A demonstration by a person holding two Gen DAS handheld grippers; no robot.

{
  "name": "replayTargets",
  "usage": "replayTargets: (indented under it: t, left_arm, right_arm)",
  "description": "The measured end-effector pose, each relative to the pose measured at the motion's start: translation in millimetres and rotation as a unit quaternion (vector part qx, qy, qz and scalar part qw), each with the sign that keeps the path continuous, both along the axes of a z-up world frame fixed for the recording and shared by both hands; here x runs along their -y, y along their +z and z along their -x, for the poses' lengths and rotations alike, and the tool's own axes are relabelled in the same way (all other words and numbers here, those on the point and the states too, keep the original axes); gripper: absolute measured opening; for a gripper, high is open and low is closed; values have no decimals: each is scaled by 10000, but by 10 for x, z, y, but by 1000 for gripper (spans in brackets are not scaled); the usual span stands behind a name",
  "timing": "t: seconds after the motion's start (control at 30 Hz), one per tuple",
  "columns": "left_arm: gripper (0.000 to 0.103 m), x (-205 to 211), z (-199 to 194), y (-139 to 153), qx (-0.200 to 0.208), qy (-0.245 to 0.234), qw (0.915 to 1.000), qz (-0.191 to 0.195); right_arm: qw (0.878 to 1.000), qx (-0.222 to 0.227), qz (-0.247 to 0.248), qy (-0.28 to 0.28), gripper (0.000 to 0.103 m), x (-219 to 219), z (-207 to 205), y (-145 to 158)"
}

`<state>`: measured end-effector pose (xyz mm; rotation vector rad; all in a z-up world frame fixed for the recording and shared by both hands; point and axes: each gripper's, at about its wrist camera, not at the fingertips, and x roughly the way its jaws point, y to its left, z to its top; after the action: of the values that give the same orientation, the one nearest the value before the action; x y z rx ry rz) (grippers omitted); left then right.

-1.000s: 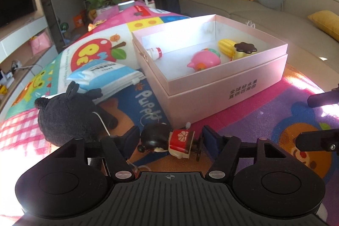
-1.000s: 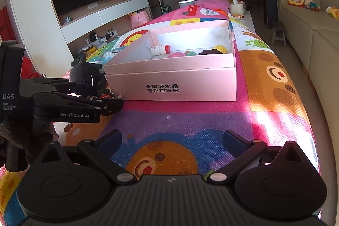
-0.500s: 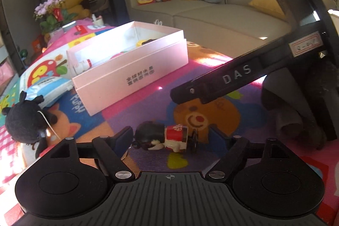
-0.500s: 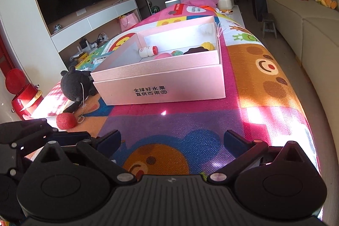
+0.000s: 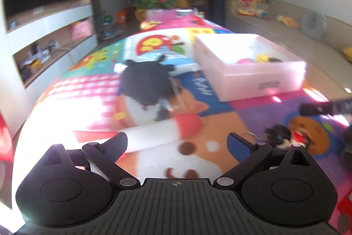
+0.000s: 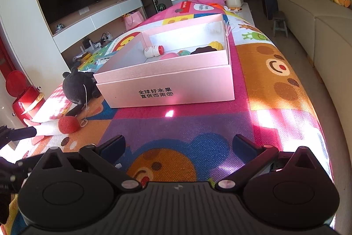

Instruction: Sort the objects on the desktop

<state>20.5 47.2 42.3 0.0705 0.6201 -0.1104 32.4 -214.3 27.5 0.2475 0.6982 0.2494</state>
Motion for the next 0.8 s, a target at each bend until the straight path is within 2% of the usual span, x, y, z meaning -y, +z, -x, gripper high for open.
replayTargets:
  t: [0.07, 0.13, 0.23, 0.33, 0.4, 0.53, 0.7, 0.8]
  left_arm:
    - [100, -302, -80, 42, 142, 738, 9971, 149]
    - [100, -588, -145, 58, 261, 1342, 9902, 301]
    - [101, -931, -213, 43, 293, 1655, 9838, 619]
    - [101, -1085, -277, -15, -9, 1153, 9880, 1029]
    - [101, -990, -265, -91, -250, 604, 9898, 1268]
    - [101, -524, -134, -192, -293, -322, 9930, 1097]
    - [101, -45, 43, -228, -458, -1201, 9846, 1187]
    - [101, 195, 194, -246, -530, -1638, 9790, 1092]
  right_arm:
    - [10000, -3, -21, 16, 103, 4, -3, 3]
    - [10000, -8, 45, 28, 103, -18, -6, 5]
    - [9996, -19, 273, 57, 103, -91, -6, 5]
    - [9987, -34, 493, 83, 103, -158, -11, 4]
    - [9981, -44, 609, 94, 103, -189, -13, 0]
    - [9971, -52, 756, 122, 103, -222, -10, -2]
    - [9960, -50, 872, 169, 103, -253, -7, -6]
    - [9955, -54, 924, 191, 103, -263, -13, -4]
